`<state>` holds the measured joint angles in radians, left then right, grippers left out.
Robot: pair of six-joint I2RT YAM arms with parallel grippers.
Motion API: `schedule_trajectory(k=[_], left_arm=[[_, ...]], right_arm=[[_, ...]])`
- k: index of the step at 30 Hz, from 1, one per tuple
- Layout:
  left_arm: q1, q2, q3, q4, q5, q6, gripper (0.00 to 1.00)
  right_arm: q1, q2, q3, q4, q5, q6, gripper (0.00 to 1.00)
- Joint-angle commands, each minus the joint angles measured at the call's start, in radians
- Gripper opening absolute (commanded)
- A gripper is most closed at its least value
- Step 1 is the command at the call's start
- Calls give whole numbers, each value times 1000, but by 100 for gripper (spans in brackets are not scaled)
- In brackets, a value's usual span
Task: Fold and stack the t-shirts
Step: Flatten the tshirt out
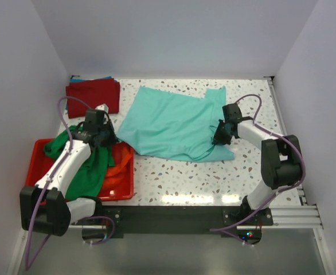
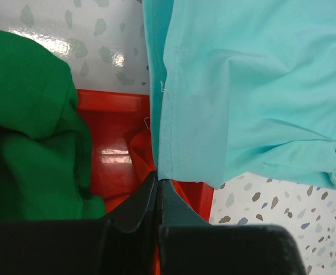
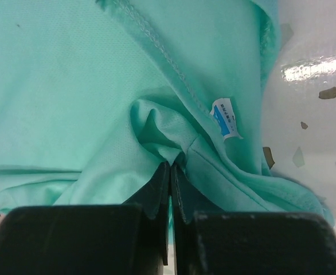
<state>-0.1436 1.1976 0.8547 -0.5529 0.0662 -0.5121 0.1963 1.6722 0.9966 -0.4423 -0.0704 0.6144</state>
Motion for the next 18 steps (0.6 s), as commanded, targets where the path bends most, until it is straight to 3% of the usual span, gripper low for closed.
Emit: schedule_trajectory(k=[1,7,18], left_arm=[[6,-33,3,-31,-63,21,0],[24,-64,-29,-59,-195,15,0],[70,-72,-68,-48,-174,21,0]], right_arm=[[6,-47,60,-22,34,-19,0],[-1,-166,74,-116,113,30,0],[-15,-402,36,-220,323,145,0]])
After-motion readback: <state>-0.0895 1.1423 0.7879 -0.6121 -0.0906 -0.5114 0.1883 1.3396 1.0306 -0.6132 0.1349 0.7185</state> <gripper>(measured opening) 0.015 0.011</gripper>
